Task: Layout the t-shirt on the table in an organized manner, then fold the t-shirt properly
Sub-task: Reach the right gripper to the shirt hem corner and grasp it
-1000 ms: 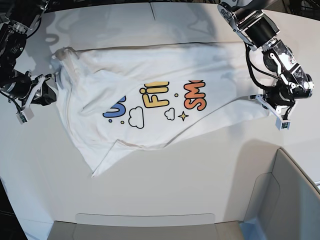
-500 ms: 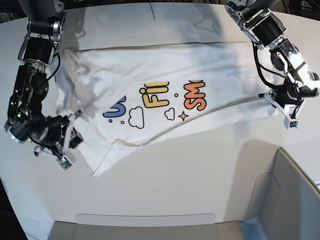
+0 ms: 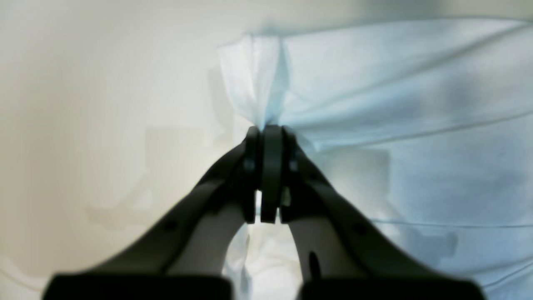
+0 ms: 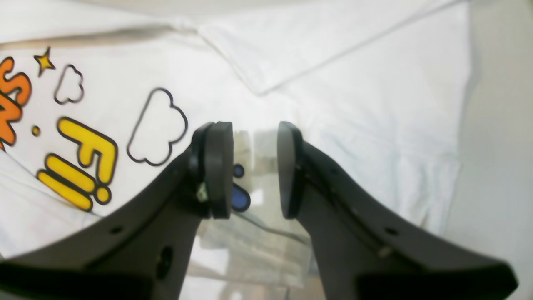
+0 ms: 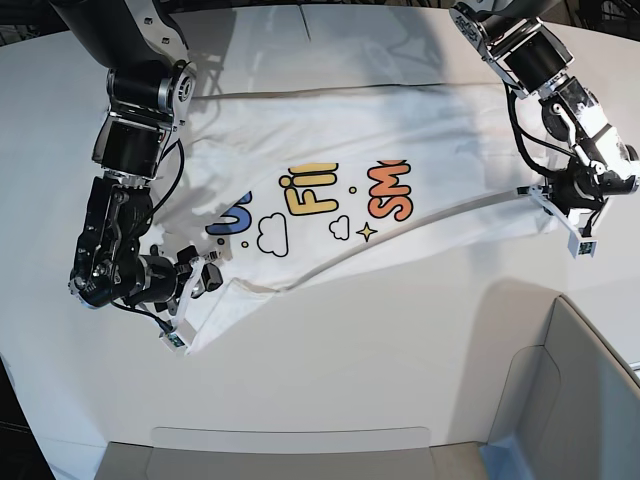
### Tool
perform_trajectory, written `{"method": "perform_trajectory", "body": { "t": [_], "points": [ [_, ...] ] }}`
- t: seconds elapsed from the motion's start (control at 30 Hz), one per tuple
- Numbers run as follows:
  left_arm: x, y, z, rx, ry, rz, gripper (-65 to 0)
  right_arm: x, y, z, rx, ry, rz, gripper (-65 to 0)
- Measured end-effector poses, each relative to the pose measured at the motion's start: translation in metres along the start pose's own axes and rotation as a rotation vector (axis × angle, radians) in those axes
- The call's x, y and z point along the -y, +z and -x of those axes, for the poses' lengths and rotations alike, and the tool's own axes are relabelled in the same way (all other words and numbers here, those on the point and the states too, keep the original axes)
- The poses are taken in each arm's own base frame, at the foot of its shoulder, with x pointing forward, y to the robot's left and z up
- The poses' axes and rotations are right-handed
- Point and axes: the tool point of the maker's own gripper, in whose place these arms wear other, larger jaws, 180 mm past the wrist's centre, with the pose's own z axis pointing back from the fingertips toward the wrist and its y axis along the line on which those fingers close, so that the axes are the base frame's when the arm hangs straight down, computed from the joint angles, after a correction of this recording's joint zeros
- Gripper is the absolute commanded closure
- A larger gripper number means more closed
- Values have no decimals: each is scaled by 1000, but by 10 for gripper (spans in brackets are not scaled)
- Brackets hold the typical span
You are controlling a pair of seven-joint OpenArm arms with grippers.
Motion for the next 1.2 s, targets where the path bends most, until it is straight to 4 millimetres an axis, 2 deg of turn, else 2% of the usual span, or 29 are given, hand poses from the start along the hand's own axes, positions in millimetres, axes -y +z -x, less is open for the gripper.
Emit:
{"method": "perform_trajectory", "body": {
  "t": [0.13,0.27,0.37,0.53,0.87,1.2],
  "points": [
    [0,-2,12,-26,-4,0,0,-1,-4,-21,107,-16,-22,-186],
    [0,-2,11,-25,-4,-1,0,-9,-2,-41,244,-78,-101,-186],
    [1,-2,11,-25,-3,2,0,0,-2,-41,264,-130,-114,-186],
    [1,-2,12,-26,-3,2,0,13,-2,-55,354,-259,-105,-186],
    [1,-3,12,-27,-3,2,0,32,-5,-47,327,-441,-18,-186],
    [1,-3,12,-27,-3,2,0,41,-4,-14,303,-485,39,-186]
  ]
}}
